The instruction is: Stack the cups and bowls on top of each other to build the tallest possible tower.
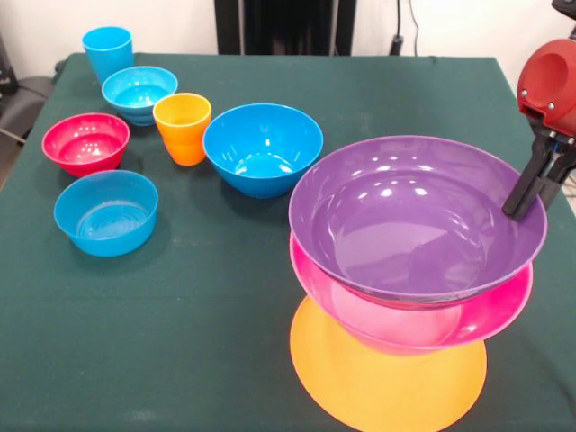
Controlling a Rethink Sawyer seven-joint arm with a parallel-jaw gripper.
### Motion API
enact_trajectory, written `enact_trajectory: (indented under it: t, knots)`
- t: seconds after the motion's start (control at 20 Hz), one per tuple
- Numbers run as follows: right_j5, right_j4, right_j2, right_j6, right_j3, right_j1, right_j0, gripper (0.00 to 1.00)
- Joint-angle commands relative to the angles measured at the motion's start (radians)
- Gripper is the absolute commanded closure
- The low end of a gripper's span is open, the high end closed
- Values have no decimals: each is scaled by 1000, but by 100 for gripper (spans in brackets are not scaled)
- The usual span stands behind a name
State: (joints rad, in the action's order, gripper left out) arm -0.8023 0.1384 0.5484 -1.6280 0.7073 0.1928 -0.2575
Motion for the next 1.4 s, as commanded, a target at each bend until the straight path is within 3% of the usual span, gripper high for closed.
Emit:
enact_trajectory:
  t: [0.05, 1.4]
  knots:
    - [44, -81, -109, 28, 117, 23, 6, 100]
    - [87, -75, -104, -6, 145, 21, -9, 100]
